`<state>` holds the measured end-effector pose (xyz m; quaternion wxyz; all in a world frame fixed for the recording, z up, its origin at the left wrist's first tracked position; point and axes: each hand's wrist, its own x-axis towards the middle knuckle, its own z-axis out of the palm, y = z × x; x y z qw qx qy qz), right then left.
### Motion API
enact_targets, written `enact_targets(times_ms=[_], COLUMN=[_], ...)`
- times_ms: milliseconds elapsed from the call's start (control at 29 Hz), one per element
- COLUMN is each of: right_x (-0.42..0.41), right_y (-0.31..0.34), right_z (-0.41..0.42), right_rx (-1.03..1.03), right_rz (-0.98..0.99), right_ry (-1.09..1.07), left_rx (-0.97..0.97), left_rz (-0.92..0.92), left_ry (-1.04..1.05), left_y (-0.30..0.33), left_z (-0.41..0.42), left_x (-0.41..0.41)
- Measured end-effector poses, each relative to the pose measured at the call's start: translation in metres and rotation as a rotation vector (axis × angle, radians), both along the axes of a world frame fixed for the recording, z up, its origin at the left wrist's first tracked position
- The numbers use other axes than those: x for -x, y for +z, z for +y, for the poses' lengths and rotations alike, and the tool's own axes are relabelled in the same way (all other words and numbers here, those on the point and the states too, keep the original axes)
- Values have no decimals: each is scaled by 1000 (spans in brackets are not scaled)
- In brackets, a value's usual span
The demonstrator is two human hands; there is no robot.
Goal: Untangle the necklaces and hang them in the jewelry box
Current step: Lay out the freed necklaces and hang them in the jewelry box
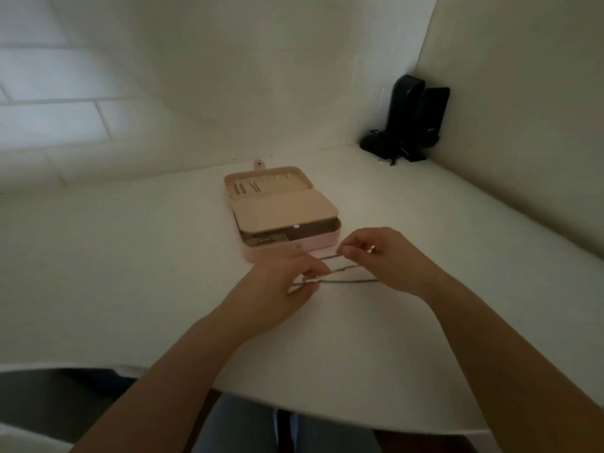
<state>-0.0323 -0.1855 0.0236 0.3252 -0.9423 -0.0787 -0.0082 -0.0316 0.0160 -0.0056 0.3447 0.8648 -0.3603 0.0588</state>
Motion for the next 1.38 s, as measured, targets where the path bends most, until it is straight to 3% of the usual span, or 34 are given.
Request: enact_targets(times_ms=[241, 655, 724, 828, 965, 1138, 1379], right_x=[24, 22, 23, 29, 29, 26, 21], right_y=[-6, -22, -14, 0, 8, 17, 32], right_z=[-31, -27, -26, -27, -31, -29, -11], right_rx=[137, 529, 295, -315, -749, -954, -987], right_rz=[62, 39, 92, 224, 360, 459, 491], right_ry=[-86, 20, 6, -32, 23, 70, 246], left_rx=[-145, -225, -183, -31, 139, 394, 539], left_rz=[-40, -171, -105, 235, 482, 757, 712], left_ry=[44, 36, 7, -36, -20, -81, -79], left_y=[-13, -21, -16, -1, 19, 42, 73], left_z=[-32, -35, -36, -38, -36, -25, -20], left_x=[6, 0, 2, 4, 5, 3, -9])
